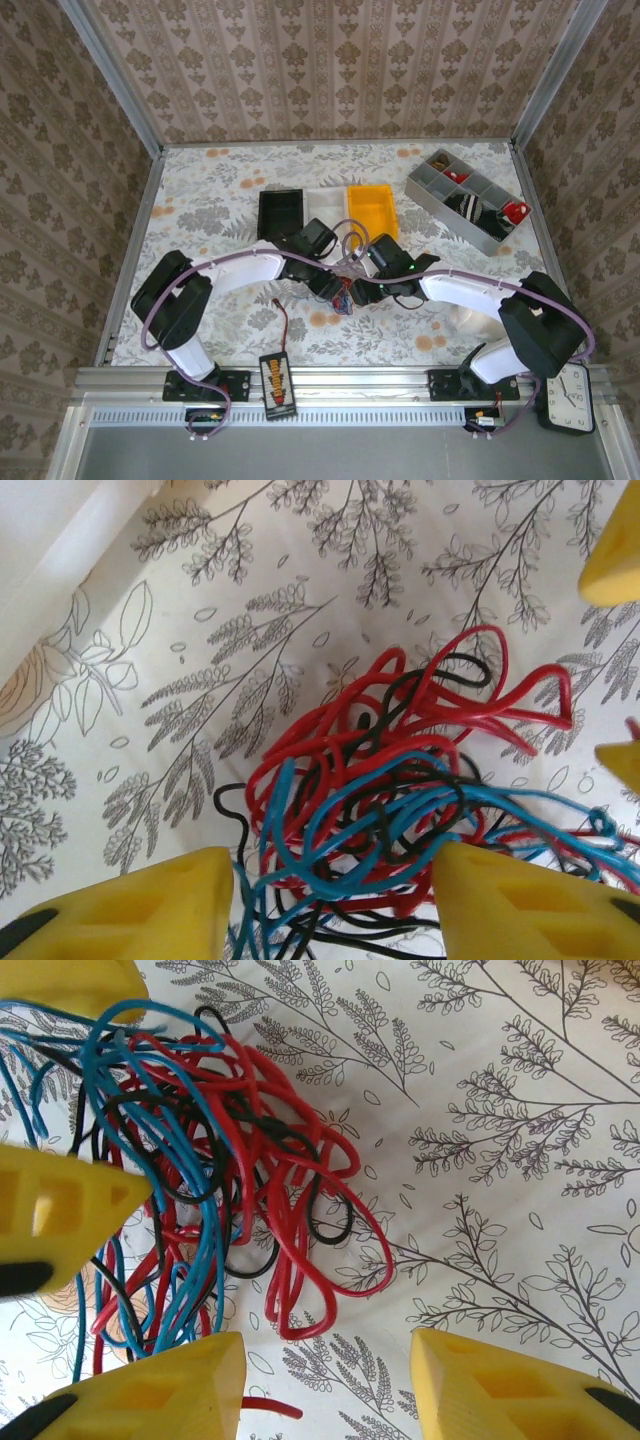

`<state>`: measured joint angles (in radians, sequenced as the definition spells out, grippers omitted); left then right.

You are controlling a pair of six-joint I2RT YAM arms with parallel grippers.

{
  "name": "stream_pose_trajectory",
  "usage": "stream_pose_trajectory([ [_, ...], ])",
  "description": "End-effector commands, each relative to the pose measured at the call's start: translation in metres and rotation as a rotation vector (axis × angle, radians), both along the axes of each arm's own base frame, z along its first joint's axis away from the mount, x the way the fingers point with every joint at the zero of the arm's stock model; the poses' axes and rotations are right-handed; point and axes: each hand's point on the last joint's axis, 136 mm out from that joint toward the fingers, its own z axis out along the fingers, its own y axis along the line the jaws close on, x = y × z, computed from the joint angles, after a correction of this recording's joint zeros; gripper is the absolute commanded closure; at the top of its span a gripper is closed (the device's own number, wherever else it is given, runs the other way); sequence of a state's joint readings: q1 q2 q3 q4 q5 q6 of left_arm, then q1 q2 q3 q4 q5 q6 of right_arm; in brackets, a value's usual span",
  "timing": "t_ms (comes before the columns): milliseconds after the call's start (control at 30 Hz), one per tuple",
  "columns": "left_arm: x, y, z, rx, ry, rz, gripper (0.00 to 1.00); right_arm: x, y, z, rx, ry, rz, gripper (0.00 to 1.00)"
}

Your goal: Untangle the cables

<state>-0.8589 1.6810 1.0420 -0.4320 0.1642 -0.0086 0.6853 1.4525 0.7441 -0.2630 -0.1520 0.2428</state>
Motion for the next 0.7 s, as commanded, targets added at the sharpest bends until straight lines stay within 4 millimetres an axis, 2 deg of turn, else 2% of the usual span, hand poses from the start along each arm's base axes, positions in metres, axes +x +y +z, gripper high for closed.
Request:
stream_pose_trajectory([
  [0, -0.003, -0.004, 0.002, 0.012, 0.018, -0.032, 0.60, -0.002, 0.001, -0.005, 0.013, 0.011, -0.001, 0.52],
  [100, -0.002, -0.003, 0.002, 0.018, 0.013, -0.027, 0.78, 0.001, -0.002, -0.008, 0.006, 0.001, -0.020, 0.52],
  [267, 0.005, -0.002, 0.001, 0.018, -0.017, 0.003, 1.00, 0.010, -0.004, -0.007, 0.000, -0.005, -0.040, 0.51],
  [667, 0.023, 0.006, 0.007, 0.010, -0.186, 0.016, 1.00, 0.020, -0.009, -0.002, -0.014, -0.058, -0.087, 0.50],
])
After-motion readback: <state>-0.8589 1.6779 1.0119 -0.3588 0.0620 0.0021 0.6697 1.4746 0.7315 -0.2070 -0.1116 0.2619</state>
